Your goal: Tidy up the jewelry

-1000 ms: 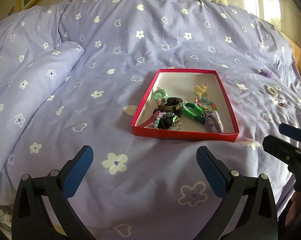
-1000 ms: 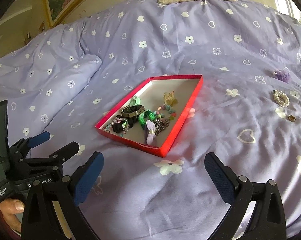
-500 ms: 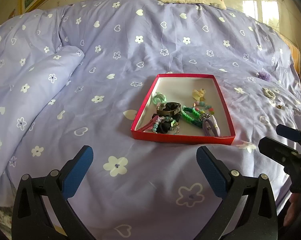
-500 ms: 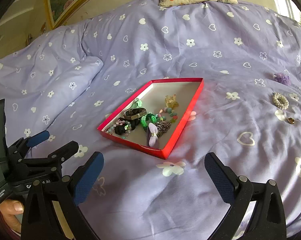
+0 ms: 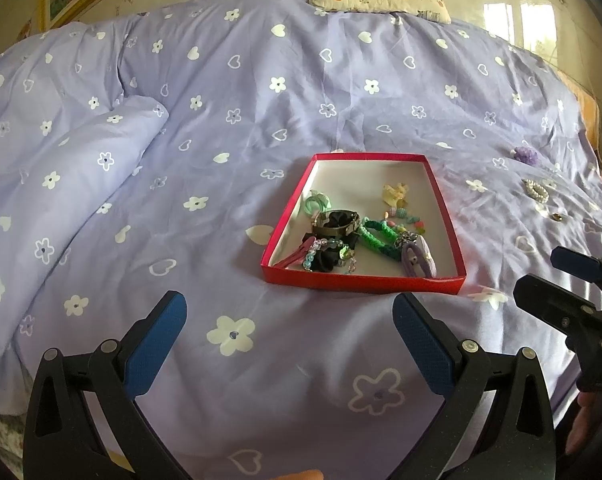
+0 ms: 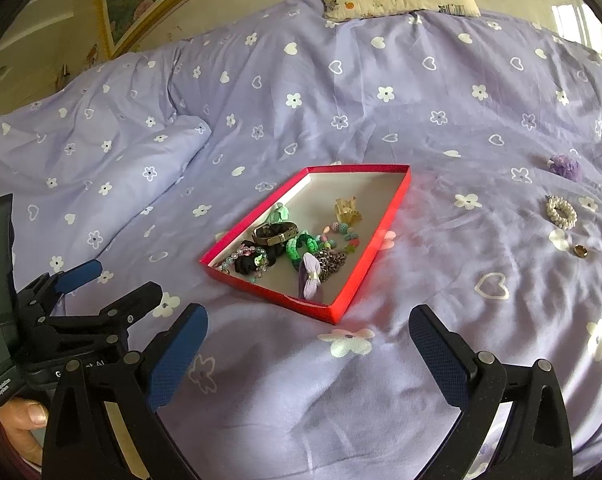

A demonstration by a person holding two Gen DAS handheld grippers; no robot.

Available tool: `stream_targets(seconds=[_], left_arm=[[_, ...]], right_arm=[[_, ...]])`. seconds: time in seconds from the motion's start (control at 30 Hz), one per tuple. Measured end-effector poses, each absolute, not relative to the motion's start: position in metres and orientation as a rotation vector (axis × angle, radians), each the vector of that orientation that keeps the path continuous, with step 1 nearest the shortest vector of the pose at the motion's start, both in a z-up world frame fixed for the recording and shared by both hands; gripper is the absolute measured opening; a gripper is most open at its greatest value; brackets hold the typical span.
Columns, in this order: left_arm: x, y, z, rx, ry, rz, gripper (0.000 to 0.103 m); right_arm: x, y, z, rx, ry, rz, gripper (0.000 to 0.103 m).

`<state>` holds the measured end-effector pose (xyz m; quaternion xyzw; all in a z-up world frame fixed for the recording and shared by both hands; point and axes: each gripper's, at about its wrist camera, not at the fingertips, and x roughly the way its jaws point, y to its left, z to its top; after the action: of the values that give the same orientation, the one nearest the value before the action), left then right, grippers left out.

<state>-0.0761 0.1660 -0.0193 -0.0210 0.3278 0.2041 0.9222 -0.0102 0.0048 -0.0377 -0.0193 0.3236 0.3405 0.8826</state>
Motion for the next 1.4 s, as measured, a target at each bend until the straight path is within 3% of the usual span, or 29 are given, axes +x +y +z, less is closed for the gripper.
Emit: stream_targets(seconds=[1.4], left_arm=[[-0.0757, 0.1619, -0.0252, -0.048, 0.685, 0.426, 0.103]], right_arm=[[-0.0124, 0.0058, -0.0384, -0.045, 0.678, 0.719, 0.102]])
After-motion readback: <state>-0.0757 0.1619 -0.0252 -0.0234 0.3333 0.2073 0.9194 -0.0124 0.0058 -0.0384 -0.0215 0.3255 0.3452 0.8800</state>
